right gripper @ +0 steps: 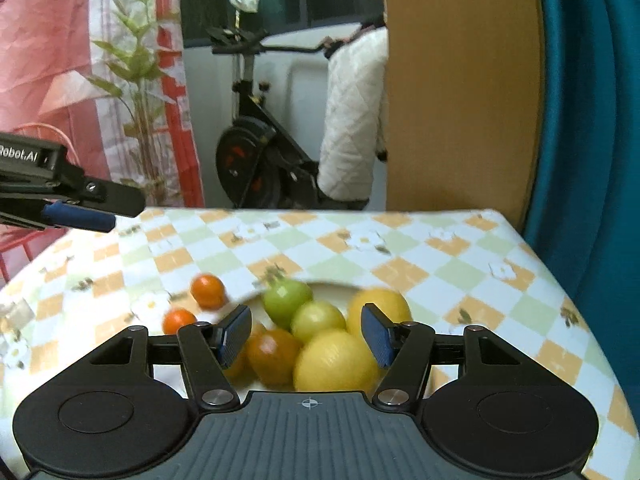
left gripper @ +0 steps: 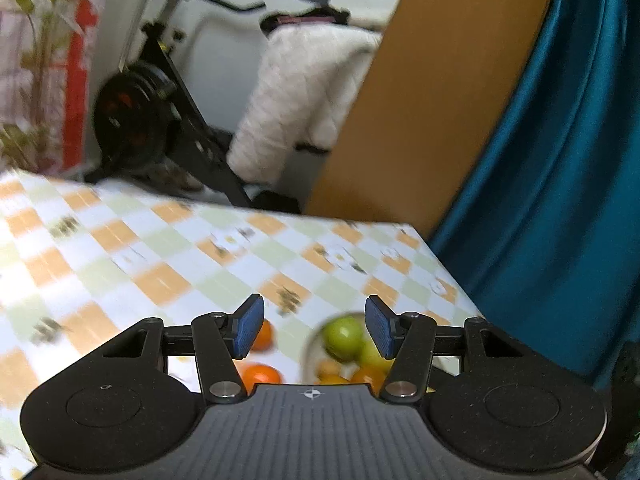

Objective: Organize fruits
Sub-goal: 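Withdraw the left tool from the plate toward the small oranges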

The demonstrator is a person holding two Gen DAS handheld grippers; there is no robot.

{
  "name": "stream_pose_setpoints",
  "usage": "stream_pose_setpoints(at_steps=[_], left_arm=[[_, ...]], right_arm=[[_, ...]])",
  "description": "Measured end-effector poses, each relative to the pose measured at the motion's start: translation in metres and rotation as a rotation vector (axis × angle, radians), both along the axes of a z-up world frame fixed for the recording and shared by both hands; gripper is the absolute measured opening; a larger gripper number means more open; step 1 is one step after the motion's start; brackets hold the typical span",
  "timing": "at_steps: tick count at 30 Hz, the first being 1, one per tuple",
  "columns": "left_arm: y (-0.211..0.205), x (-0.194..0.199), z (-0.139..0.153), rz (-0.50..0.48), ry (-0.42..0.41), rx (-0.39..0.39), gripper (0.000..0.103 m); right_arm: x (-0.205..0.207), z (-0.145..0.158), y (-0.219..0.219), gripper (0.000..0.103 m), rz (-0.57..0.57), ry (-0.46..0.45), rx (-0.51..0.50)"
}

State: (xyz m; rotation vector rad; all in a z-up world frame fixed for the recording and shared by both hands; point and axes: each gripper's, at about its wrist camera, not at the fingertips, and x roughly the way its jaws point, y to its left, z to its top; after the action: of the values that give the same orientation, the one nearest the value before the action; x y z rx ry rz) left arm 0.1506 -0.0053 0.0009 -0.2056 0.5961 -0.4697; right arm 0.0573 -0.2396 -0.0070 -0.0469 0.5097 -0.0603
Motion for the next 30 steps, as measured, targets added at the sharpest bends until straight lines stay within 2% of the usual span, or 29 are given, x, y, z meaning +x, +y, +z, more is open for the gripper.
stream_pose_setpoints(at_steps=[6,9,11,14,17,24,27,30], left_arm=[[0.027,0.005,0.026,0.075,-0.105,0.064,0.059],[0.041,0.011,0.033,0.132,-0.154,0.057,0.059],[0.048,0.017,0.031,0.159,-0.159,0.046,0.059],[0.052,0.022,0.024,0.172,-0.153,0.034,0.06],[0.05,0.024,0.013,0.166,-0.138,0.06,0.06],[0.051,0.038,-0.012,0.154,-0.024,0.051,0.06],[0.053,0.041,-0.019,0.161,0.008,0.036,0.06],[0.054,0.041,-0.024,0.165,0.022,0.056,0.062]], right_arm=[[0.023,0.02,0.026,0.057,0.068,-0.041,-0.001],[0.034,0.024,0.041,0.057,0.096,-0.06,-0.018],[0.043,0.024,0.051,0.057,0.117,-0.054,-0.027],[0.05,0.02,0.062,0.057,0.148,-0.029,-0.039],[0.058,0.014,0.066,0.057,0.159,0.006,-0.024],[0.071,-0.001,0.07,0.056,0.182,0.083,-0.044],[0.077,-0.007,0.072,0.055,0.2,0.126,-0.058],[0.084,-0.014,0.076,0.053,0.217,0.172,-0.068]])
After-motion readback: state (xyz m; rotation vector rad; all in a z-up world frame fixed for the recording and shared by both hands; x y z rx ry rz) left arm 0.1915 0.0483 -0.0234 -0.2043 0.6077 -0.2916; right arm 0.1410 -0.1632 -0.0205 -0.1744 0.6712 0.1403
